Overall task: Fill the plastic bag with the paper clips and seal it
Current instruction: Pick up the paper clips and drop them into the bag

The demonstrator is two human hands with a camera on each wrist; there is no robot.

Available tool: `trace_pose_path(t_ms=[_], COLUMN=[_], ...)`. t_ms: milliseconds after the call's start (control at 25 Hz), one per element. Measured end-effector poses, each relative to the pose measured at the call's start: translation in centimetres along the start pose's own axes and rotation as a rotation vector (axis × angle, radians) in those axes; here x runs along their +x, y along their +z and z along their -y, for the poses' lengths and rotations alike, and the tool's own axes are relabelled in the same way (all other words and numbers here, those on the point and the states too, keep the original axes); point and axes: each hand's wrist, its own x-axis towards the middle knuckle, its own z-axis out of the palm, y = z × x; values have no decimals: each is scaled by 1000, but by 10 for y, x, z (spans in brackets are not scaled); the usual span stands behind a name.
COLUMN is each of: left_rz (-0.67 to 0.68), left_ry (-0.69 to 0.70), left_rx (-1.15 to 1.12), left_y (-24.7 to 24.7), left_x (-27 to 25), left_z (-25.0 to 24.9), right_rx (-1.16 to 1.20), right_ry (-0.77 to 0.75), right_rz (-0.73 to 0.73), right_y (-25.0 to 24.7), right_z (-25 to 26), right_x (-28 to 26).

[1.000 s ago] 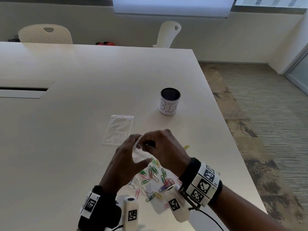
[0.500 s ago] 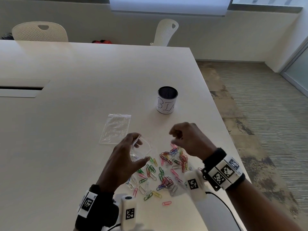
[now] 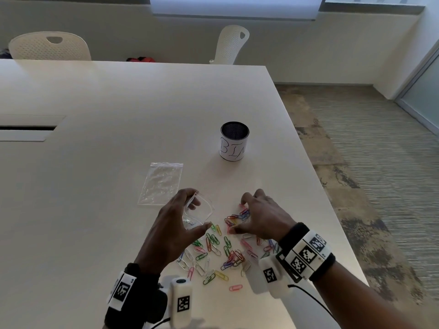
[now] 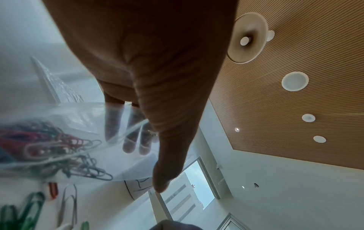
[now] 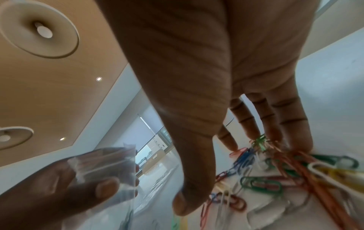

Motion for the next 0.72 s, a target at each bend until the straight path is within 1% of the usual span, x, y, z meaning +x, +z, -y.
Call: trace_pose_path(t_ms=[280,440,640,720], left_rz=[1,8,3,3], left_ry=[-1,-2,-5,-9], left_rx=[9,9,13,12], left_y=[0,0,-3,-4], left_x=[-1,-1,-1,-2], left_z=[-1,-1,-2,-2], right_rx=[0,-38,-45,-23], right_ry=[-137,-210,-262,-265], right_rz=[-35,-98,-170,-175], right_y=[14,18,16,14], right_z=[16,20,20,19], right_x=[-5,-7,-8,-9])
